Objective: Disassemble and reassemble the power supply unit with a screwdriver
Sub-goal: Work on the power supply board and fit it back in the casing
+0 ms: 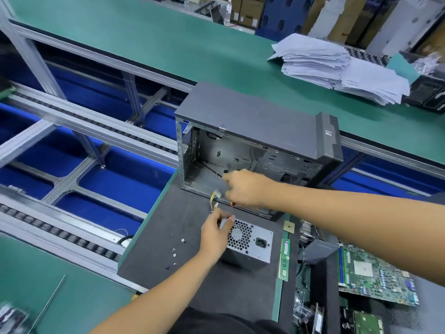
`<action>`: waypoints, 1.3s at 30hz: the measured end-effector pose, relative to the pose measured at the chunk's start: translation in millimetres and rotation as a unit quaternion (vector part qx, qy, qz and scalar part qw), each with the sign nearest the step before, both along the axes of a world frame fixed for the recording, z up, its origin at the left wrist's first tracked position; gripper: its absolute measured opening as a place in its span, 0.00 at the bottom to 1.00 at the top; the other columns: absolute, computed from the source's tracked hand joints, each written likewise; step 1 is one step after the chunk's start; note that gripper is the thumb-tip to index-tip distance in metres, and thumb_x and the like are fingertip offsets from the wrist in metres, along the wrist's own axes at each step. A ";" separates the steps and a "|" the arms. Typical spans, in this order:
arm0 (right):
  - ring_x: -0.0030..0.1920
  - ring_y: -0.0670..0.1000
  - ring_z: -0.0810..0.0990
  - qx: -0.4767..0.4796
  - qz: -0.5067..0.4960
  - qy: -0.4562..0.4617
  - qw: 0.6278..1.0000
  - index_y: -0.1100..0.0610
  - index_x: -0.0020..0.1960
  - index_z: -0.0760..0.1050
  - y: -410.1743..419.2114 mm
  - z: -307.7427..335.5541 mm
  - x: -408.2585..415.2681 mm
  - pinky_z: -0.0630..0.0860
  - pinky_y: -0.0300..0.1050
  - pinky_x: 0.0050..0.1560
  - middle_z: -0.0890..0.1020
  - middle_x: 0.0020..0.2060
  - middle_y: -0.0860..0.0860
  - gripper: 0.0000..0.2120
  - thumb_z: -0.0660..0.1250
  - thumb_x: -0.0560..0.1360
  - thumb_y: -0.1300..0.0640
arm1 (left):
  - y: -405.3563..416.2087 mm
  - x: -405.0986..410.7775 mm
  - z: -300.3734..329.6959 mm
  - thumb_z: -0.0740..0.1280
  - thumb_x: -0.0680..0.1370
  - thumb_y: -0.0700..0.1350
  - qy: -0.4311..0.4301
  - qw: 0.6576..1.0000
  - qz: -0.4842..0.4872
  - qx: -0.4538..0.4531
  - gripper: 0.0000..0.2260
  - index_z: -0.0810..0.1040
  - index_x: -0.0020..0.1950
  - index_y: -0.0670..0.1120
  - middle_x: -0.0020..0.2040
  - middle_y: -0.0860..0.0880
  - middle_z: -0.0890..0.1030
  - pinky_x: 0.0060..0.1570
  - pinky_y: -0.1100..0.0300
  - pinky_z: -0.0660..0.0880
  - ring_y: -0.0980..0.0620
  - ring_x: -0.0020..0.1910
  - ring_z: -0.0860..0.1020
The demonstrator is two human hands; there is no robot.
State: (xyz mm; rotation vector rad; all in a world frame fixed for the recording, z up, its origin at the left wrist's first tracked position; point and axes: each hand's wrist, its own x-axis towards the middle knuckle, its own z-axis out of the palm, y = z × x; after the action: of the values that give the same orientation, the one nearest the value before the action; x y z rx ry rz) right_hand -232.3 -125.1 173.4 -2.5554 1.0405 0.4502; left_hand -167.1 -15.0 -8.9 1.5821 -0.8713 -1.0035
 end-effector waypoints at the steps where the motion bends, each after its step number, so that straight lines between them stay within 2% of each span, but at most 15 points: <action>1: 0.38 0.59 0.75 -0.041 0.095 0.035 0.994 0.53 0.47 0.68 -4.5 4.0 -1.3 0.62 0.46 0.32 0.73 0.34 0.48 0.05 0.63 0.75 0.52 | -0.4 0.3 0.1 0.71 0.79 0.46 0.006 1.000 0.005 0.000 0.09 0.75 0.41 0.48 0.44 0.49 0.82 0.47 0.58 0.73 0.52 0.45 0.79; 4: 0.30 0.58 0.69 -0.182 0.433 0.150 0.870 0.48 0.65 0.65 -18.3 20.0 -6.9 0.59 0.45 0.29 0.76 0.40 0.51 0.19 0.62 0.76 0.49 | -2.2 0.6 2.5 0.72 0.79 0.46 0.012 1.000 0.011 0.013 0.10 0.75 0.40 0.50 0.44 0.52 0.84 0.45 0.60 0.71 0.55 0.44 0.80; 7: 0.30 0.59 0.74 -0.207 0.604 0.145 0.756 0.49 0.68 0.64 -28.3 25.4 -7.8 0.65 0.48 0.28 0.77 0.47 0.54 0.18 0.59 0.79 0.57 | -0.1 1.0 2.3 0.72 0.79 0.47 0.007 1.000 0.006 0.003 0.06 0.78 0.44 0.50 0.41 0.53 0.82 0.45 0.55 0.73 0.55 0.42 0.78; 9: 0.35 0.60 0.78 -0.196 0.582 0.132 0.778 0.50 0.68 0.68 -29.0 21.5 -7.4 0.66 0.49 0.32 0.79 0.47 0.54 0.17 0.57 0.81 0.59 | 0.1 0.7 3.3 0.72 0.78 0.49 0.003 1.000 0.011 0.003 0.05 0.77 0.49 0.55 0.39 0.53 0.79 0.42 0.58 0.72 0.58 0.38 0.75; 13: 0.39 0.58 0.75 -0.078 0.176 0.096 0.977 0.49 0.43 0.72 -21.0 4.5 -3.7 0.65 0.44 0.33 0.74 0.34 0.49 0.05 0.63 0.76 0.58 | -1.4 -1.9 4.8 0.73 0.78 0.49 -0.012 1.000 0.019 0.014 0.09 0.75 0.52 0.58 0.39 0.65 0.77 0.37 0.67 0.68 0.61 0.36 0.74; 15: 0.40 0.58 0.76 0.001 -0.031 0.063 0.998 0.53 0.35 0.67 -23.0 -0.6 -3.5 0.70 0.44 0.36 0.73 0.32 0.51 0.10 0.64 0.73 0.61 | -1.1 -2.7 3.4 0.73 0.78 0.49 -0.020 1.000 0.016 0.008 0.07 0.76 0.49 0.57 0.39 0.63 0.78 0.36 0.69 0.68 0.61 0.37 0.74; 17: 0.35 0.57 0.75 0.016 -0.096 0.042 0.994 0.56 0.33 0.66 -22.4 -1.7 -2.0 0.72 0.44 0.36 0.73 0.29 0.52 0.10 0.65 0.70 0.62 | -0.6 -2.6 2.6 0.73 0.78 0.48 -0.018 1.000 0.018 -0.001 0.07 0.76 0.44 0.53 0.40 0.57 0.80 0.38 0.70 0.68 0.61 0.38 0.75; 21: 0.27 0.54 0.72 -0.077 0.158 0.080 0.981 0.56 0.41 0.69 -20.5 4.6 -3.7 0.67 0.43 0.30 0.72 0.27 0.49 0.07 0.67 0.70 0.57 | -0.9 -2.1 -0.2 0.72 0.79 0.48 -0.002 1.000 0.023 0.011 0.11 0.74 0.40 0.50 0.44 0.54 0.84 0.43 0.67 0.70 0.61 0.42 0.78; 25: 0.33 0.58 0.71 -0.129 0.472 0.171 0.855 0.47 0.63 0.59 -35.9 18.8 -16.5 0.67 0.50 0.31 0.72 0.47 0.51 0.21 0.65 0.75 0.55 | -1.0 -1.4 -0.1 0.73 0.79 0.47 0.015 1.000 0.021 0.014 0.11 0.73 0.40 0.48 0.45 0.54 0.85 0.46 0.65 0.72 0.59 0.47 0.81; 28: 0.35 0.61 0.76 -0.159 0.609 0.141 0.764 0.51 0.68 0.61 -45.8 23.4 -15.5 0.77 0.56 0.35 0.72 0.53 0.56 0.19 0.62 0.80 0.60 | -0.4 -2.1 1.5 0.72 0.79 0.47 0.014 1.000 0.017 0.009 0.11 0.74 0.40 0.49 0.39 0.57 0.80 0.40 0.65 0.67 0.63 0.38 0.75; 30: 0.35 0.62 0.77 -0.153 0.649 0.086 0.741 0.55 0.65 0.65 -47.8 19.5 -13.6 0.78 0.58 0.36 0.75 0.49 0.58 0.15 0.60 0.80 0.65 | -0.4 -1.9 2.4 0.73 0.78 0.47 0.014 1.000 0.024 0.007 0.08 0.75 0.43 0.52 0.37 0.58 0.78 0.38 0.66 0.67 0.62 0.36 0.73; 32: 0.32 0.62 0.76 -0.134 0.623 0.048 0.769 0.58 0.62 0.69 -44.7 15.9 -13.0 0.77 0.57 0.32 0.76 0.45 0.59 0.12 0.61 0.79 0.67 | 0.0 -2.3 5.8 0.74 0.77 0.50 0.023 0.999 0.034 0.015 0.09 0.74 0.50 0.57 0.38 0.53 0.79 0.37 0.65 0.70 0.58 0.35 0.76; 34: 0.32 0.60 0.74 -0.123 0.521 0.050 0.843 0.56 0.58 0.71 -39.6 12.9 -11.2 0.72 0.52 0.32 0.79 0.43 0.56 0.09 0.61 0.79 0.63 | -0.3 -2.1 7.5 0.75 0.76 0.52 0.023 0.998 0.041 0.031 0.13 0.72 0.54 0.59 0.41 0.51 0.79 0.38 0.62 0.73 0.55 0.37 0.77; 37: 0.35 0.57 0.72 -0.078 0.247 0.084 0.962 0.50 0.42 0.68 -29.1 4.0 -7.3 0.64 0.47 0.33 0.76 0.34 0.50 0.06 0.61 0.74 0.61 | -1.6 -2.9 7.1 0.75 0.76 0.52 0.018 0.999 0.034 0.034 0.13 0.72 0.54 0.57 0.43 0.49 0.79 0.41 0.57 0.74 0.51 0.42 0.78; 39: 0.37 0.58 0.72 -0.039 0.062 0.058 0.996 0.51 0.35 0.65 -23.3 -3.8 -1.6 0.64 0.45 0.33 0.72 0.31 0.50 0.11 0.61 0.72 0.62 | -2.5 -3.2 8.3 0.74 0.77 0.51 0.008 0.999 0.025 0.025 0.10 0.74 0.52 0.56 0.42 0.50 0.78 0.40 0.60 0.73 0.53 0.40 0.76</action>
State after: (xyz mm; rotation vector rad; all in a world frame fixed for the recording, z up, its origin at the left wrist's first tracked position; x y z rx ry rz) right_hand -233.9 -148.4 169.6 -2.7021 0.9594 0.6085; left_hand -170.3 -17.5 -0.5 1.6288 -0.7976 -1.0078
